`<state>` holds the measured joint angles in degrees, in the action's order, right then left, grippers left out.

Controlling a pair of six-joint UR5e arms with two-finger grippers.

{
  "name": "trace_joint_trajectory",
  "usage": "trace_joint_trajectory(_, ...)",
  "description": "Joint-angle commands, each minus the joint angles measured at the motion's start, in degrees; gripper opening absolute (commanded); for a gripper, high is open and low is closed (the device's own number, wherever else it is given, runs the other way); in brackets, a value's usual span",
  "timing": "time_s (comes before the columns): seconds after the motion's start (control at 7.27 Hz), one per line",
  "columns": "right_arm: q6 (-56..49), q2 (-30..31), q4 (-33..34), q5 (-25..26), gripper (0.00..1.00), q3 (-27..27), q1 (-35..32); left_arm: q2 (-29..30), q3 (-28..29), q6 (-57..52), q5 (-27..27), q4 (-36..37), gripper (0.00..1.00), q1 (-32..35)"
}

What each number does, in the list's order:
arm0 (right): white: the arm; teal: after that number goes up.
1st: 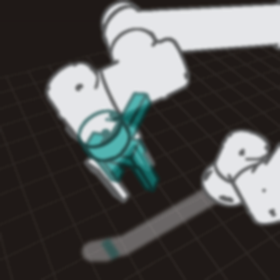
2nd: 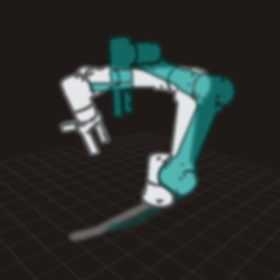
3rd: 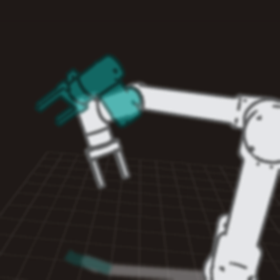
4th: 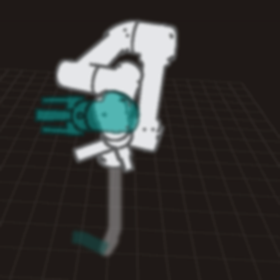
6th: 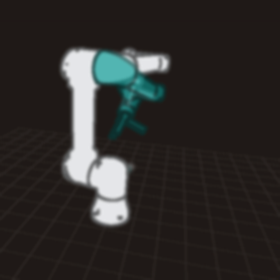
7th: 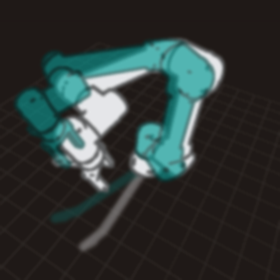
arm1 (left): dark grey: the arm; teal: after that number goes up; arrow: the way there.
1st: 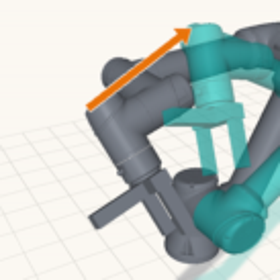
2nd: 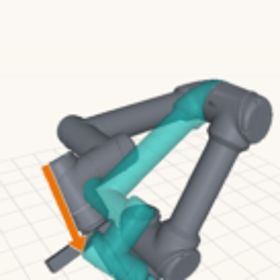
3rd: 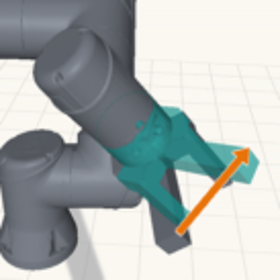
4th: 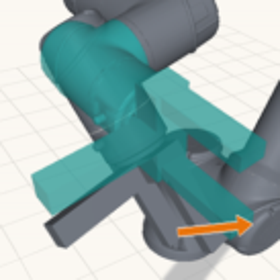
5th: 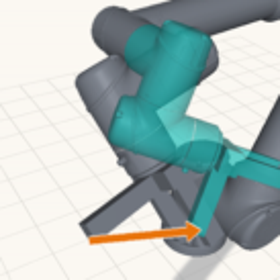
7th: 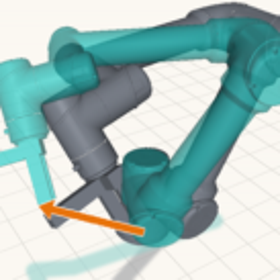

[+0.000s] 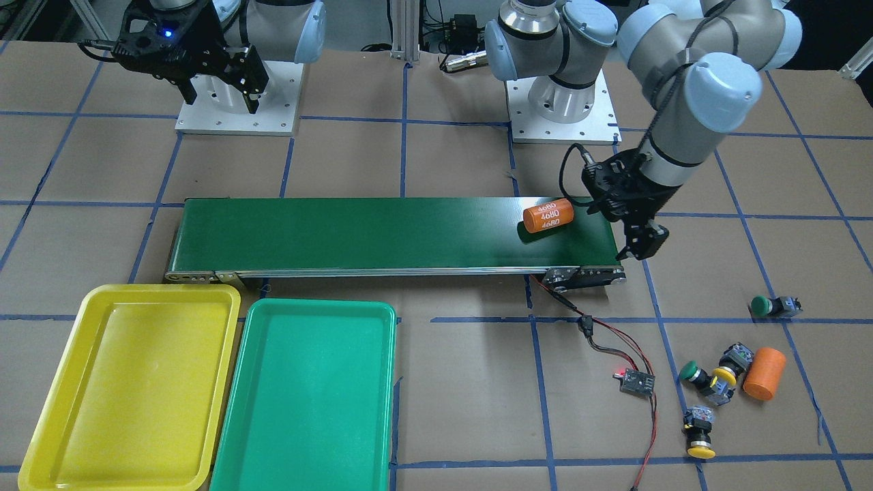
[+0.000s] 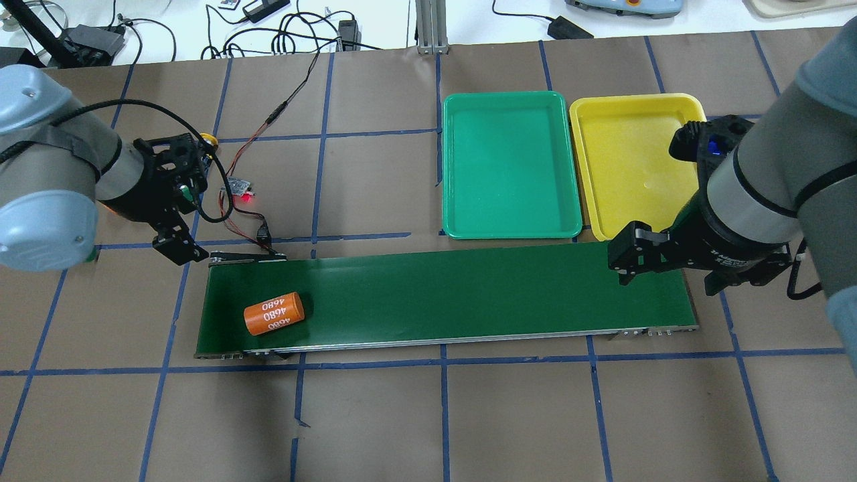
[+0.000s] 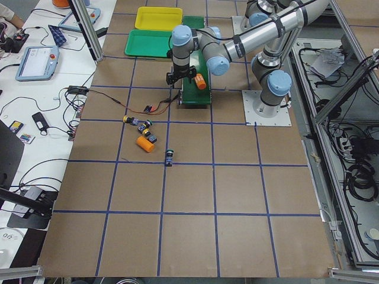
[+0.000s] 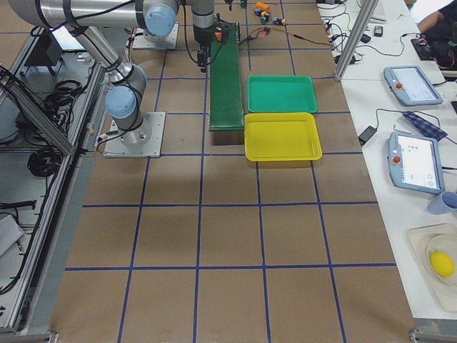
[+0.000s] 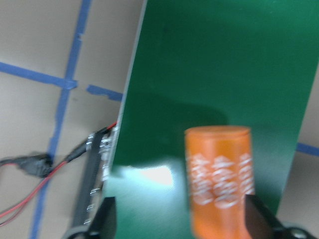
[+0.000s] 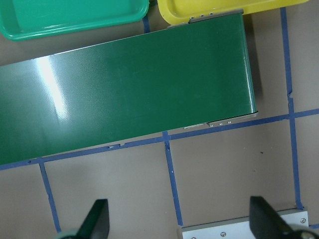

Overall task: Sort buttons by color to trays
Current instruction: 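Move the left gripper back to the yellow push-button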

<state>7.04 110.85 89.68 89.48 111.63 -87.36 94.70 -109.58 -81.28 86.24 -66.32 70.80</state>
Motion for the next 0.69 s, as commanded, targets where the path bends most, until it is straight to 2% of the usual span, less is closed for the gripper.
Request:
trace_joint_trajectory(0.0, -0.01, 0.16, 0.06, -0.18, 1.0, 0.25, 0.0, 12.2, 12.75, 17.51, 0.16, -0.39, 1.0, -2.25)
trace_joint_trajectory(0.28, 0.61, 0.24, 0.5, -0.18, 1.0, 0.25, 0.0, 23.54, 22.17, 31.38, 0.07, 1.62, 1.0, -2.25)
trace_joint_trajectory(0.41, 0.17, 0.24, 0.76, -0.09, 1.0, 0.25, 0.0, 29.43, 26.83, 39.62, 0.16, 7.47, 1.0, -2.25)
trace_joint_trajectory(0.55, 0.17, 0.16, 0.76, -0.09, 1.0, 0.25, 0.0, 32.88, 27.92, 41.53, 0.33, 8.57, 1.0, -2.25)
